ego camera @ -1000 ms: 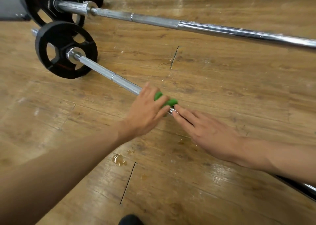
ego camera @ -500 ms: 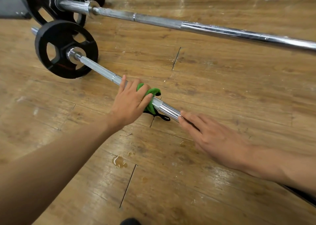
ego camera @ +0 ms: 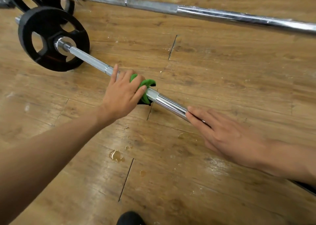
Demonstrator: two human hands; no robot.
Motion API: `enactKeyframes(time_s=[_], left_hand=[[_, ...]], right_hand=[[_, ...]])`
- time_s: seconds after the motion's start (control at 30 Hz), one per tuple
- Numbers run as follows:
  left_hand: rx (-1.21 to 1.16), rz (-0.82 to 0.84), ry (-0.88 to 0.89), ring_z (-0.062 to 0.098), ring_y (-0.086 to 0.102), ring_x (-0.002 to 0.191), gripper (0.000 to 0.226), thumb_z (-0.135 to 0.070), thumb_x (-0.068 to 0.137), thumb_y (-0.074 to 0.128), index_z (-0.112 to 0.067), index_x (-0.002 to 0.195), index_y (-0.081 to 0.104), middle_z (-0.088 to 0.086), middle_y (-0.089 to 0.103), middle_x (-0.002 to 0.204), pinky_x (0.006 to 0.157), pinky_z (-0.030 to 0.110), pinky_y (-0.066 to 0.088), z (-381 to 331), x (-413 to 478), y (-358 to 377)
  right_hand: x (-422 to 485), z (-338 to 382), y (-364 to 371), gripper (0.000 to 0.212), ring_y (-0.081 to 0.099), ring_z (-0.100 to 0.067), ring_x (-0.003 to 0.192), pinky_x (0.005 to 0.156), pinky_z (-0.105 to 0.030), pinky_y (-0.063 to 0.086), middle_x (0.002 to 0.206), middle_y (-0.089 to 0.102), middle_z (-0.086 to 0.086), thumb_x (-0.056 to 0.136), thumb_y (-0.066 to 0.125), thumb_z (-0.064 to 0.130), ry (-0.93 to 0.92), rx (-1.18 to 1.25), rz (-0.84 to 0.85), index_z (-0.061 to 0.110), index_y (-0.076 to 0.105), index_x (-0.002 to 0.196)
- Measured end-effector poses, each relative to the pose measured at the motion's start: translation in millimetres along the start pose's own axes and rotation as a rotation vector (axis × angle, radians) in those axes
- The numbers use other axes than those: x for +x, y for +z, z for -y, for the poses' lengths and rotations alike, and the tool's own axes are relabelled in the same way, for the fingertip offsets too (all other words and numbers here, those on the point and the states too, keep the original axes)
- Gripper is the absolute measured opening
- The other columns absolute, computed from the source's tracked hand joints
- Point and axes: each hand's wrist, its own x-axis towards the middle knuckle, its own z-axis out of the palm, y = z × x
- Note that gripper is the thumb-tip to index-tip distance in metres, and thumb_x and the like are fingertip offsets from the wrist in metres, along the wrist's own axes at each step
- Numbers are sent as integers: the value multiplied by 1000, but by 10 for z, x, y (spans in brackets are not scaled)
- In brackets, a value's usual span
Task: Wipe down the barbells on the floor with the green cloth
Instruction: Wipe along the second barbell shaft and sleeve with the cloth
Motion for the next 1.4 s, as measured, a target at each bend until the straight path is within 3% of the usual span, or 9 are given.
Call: enactKeyframes(time_s=[0.13,0.37,0.6,0.7,0.77,0.93,1.13,1.27,1.4], left_hand=[[-146,-24,-112,33,47,117,45,-42,104,29,-9,109,60,9,51,110,127,57,13,-251,15,-44],[-153,-28,422,31,53,116,38,-34,105,41,-6,123,60,14,57,117,129,48,11,-904,-198,114],[-14,54,16,35,50,118,47,-41,107,22,-10,116,56,10,51,112,127,57,12,235,88,-47],[-159,13,-139,37,46,111,49,-42,102,29,-5,110,59,13,47,108,113,57,33,-116,55,-74],[-176,-16,-36,36,47,112,47,-41,103,35,-5,116,62,15,51,114,107,59,40,-509,-94,-1],[-154,16,387,31,52,119,48,-42,108,31,-11,132,59,12,55,119,129,50,12,-1019,-216,78],[-25,89,116,32,53,121,52,-47,105,23,-14,123,58,5,54,115,128,59,8,21,63,-32],[-174,37,-62,33,47,117,48,-43,100,29,-9,114,59,7,48,110,127,58,12,-133,47,-45],[-205,-22,139,30,48,121,46,-43,103,35,-13,127,60,11,52,119,128,57,10,-768,-200,54]], right_hand=[[-8,-10,9,86,56,-41,130,99,-50,56,150,48,-27,73,81,1,6,-10,-17,-9,44,150],[-41,-12,-7,75,52,-37,123,99,-47,56,141,51,-28,78,77,5,-23,-40,-38,-9,48,146],[-35,-7,30,79,58,-39,122,95,-48,58,143,51,-25,74,76,-2,-3,-9,-82,-10,47,146],[-7,8,5,74,61,-40,118,95,-47,59,138,57,-28,72,74,-4,-15,-22,-94,-12,52,142],[3,22,-28,73,60,-38,116,93,-44,58,135,59,-27,70,76,-1,-18,-49,-107,-12,55,139],[-32,1,-42,68,54,-35,113,94,-42,56,130,55,-25,74,80,6,-33,-55,-85,-10,56,136],[-47,-1,-33,81,58,-36,118,96,-41,56,137,52,-23,71,85,7,-12,-39,-76,-10,51,143],[-31,2,-6,81,58,-37,119,96,-43,58,137,52,-23,71,83,4,-6,-31,-72,-11,49,144],[-18,4,-44,76,57,-37,116,94,-45,58,136,51,-24,74,78,5,-19,-37,-73,-11,50,143]])
